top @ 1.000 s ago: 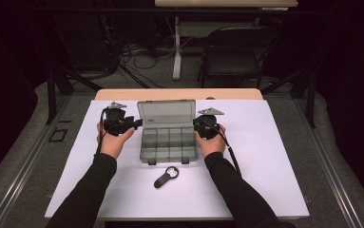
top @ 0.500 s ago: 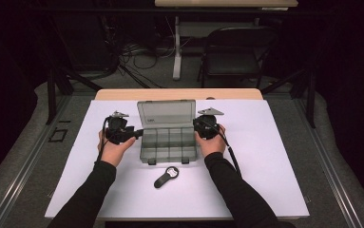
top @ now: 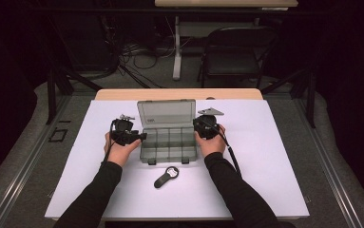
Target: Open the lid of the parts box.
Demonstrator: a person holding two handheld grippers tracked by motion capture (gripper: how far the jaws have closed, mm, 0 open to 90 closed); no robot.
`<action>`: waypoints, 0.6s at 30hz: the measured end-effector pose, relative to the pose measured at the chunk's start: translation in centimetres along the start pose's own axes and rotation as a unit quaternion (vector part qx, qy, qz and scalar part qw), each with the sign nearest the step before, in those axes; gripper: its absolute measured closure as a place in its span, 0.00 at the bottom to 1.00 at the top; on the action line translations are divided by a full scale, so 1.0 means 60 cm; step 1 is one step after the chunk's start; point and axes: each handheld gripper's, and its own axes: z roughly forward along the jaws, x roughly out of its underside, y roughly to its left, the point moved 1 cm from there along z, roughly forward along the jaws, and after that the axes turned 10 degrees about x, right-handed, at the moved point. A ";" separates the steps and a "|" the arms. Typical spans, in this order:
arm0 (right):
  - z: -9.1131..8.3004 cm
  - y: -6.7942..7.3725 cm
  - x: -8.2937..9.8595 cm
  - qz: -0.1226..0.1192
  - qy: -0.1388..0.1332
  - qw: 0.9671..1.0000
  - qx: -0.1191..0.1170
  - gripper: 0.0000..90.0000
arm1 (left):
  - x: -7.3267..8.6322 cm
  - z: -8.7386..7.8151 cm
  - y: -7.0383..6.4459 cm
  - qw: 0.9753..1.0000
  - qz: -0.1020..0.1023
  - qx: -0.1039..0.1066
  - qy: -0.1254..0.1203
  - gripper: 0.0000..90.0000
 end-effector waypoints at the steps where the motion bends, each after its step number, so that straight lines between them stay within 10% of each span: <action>1: 0.000 0.000 0.000 -0.001 0.000 1.000 0.000 0.97 | 0.000 0.002 0.000 1.000 -0.002 0.002 0.000 0.63; 18: 0.000 0.000 0.001 0.002 -0.001 1.000 0.000 0.97 | -0.009 0.049 0.002 0.998 -0.015 -0.039 0.038 0.77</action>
